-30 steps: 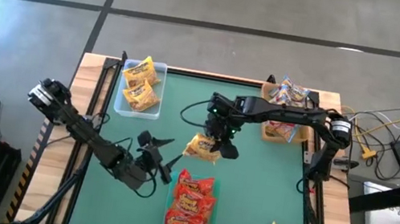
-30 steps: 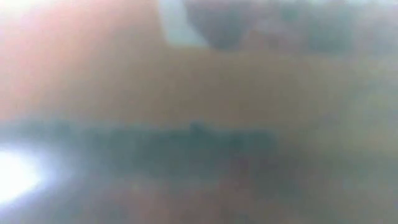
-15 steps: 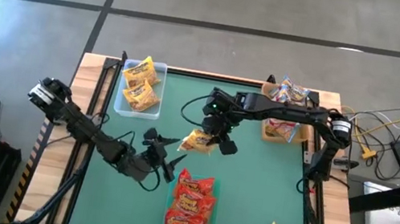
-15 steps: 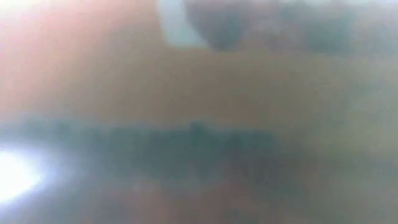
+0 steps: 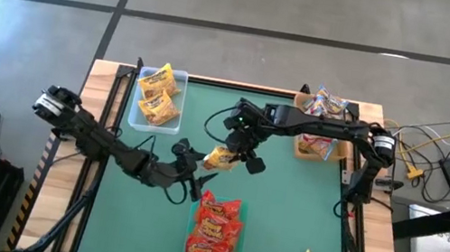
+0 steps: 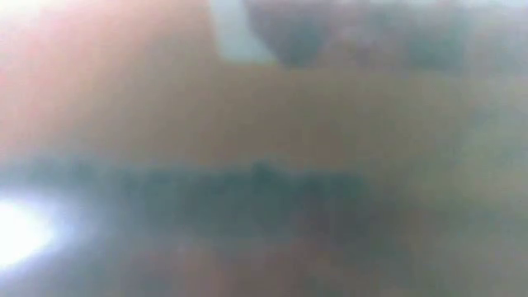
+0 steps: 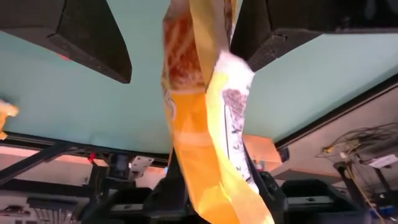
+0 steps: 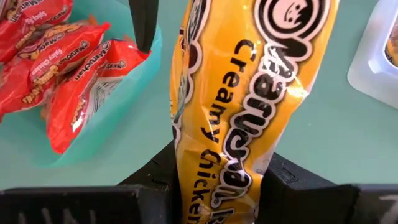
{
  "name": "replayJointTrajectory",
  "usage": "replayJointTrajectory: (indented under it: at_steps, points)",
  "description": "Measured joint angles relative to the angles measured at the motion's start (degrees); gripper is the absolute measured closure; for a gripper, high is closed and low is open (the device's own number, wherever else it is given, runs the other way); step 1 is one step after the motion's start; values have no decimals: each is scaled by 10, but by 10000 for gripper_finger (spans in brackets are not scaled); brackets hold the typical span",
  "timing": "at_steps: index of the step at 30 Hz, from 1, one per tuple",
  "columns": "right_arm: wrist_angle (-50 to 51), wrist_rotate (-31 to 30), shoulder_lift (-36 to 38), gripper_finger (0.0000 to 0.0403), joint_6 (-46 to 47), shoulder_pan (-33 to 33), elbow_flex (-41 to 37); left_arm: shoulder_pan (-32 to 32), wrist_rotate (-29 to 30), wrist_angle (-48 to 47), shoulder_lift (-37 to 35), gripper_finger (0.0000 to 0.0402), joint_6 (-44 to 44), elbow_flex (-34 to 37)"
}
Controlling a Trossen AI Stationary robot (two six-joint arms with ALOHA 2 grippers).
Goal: Sort Maruchan noodles
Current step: Put the yellow noodle pack into the transparent bin
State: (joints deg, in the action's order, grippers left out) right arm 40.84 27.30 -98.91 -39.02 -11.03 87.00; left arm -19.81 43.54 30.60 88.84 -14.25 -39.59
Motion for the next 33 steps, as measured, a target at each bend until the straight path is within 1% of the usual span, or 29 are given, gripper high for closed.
replayJointTrajectory:
  at_steps: [4, 7, 13, 17, 20, 22, 28, 31, 33]
  points:
    - [-1, 1, 0, 287, 1, 3, 0, 4, -6, 32, 4, 155, 1, 0]
    - [-1, 1, 0, 287, -1, 4, 0, 8, -5, 43, 19, 173, 1, 0]
    - [-5, 1, -1, 287, 6, 4, 0, 20, -6, 51, 29, 231, -20, 0]
    - [0, 1, 4, 284, 47, 4, 0, 20, -5, 52, 29, 274, -24, 0]
    - [5, 0, 14, 276, 80, 3, 0, 22, -2, 54, 29, 295, -31, 0]
    - [9, -3, 24, 265, 92, 1, 0, 22, -3, 50, 29, 301, -34, 0]
    - [24, -5, 62, 226, 113, -9, 0, 22, -3, 48, 29, 301, -38, 0]
    - [39, -6, 88, 210, 127, -20, 0, 22, 29, 40, 26, 301, -34, 0]
    - [50, -21, 103, 204, 139, -27, 0, 24, 55, 20, 17, 301, -29, 0]
